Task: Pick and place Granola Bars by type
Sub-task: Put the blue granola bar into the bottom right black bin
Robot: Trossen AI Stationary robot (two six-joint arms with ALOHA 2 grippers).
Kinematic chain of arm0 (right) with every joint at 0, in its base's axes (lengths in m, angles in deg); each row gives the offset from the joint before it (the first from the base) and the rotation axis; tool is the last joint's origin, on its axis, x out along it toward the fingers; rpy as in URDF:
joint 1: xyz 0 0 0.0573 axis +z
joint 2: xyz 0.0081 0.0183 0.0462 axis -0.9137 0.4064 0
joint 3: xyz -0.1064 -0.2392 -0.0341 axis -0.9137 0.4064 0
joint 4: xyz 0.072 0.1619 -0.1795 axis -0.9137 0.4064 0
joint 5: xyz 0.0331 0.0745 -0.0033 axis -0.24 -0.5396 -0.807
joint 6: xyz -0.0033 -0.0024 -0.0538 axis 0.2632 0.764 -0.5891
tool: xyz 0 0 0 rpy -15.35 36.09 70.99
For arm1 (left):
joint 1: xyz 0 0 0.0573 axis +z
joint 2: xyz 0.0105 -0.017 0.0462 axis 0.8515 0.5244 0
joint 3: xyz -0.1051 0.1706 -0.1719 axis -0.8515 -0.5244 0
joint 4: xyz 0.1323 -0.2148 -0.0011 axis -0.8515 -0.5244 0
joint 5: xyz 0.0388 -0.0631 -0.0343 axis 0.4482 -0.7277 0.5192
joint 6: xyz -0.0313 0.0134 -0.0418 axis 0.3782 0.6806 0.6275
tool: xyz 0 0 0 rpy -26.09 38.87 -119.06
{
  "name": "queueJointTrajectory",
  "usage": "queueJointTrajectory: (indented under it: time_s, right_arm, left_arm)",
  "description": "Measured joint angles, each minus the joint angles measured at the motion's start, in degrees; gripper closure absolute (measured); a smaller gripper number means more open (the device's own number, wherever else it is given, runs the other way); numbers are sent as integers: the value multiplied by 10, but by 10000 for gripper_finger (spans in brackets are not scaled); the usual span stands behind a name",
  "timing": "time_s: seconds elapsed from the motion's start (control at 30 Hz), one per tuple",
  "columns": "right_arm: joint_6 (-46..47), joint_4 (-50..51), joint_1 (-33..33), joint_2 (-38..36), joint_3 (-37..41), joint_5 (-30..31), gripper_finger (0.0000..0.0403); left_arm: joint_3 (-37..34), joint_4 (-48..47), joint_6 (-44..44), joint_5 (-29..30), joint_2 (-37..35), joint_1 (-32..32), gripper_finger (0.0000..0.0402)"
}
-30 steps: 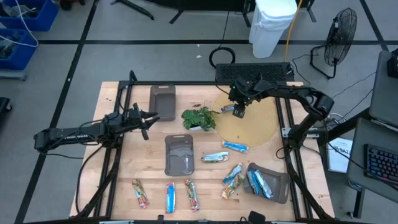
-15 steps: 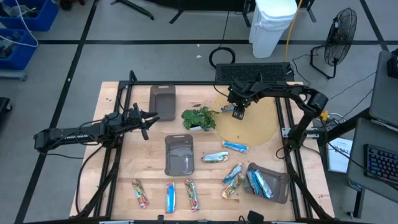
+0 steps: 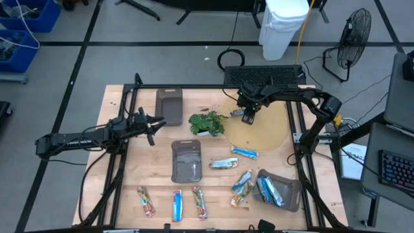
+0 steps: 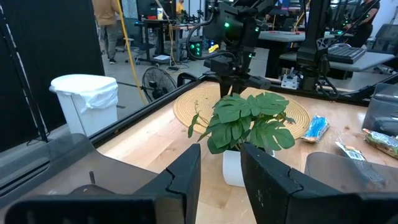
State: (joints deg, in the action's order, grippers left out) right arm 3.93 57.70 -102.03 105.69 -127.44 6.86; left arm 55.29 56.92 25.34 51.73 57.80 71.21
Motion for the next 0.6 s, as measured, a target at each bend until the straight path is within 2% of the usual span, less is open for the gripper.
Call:
queueJointTrajectory:
  time_s: [0.1,0.17,0.6]
  right_arm:
    - [-5,0,0,0,0,0,369]
    - [-14,3,0,0,0,0,392]
    - [-15,19,26,-24,0,1,400]
  left_arm:
    - [0,0,0,0,0,0,284]
    - [0,0,0,0,0,0,284]
    - [0,0,0,0,0,0,284]
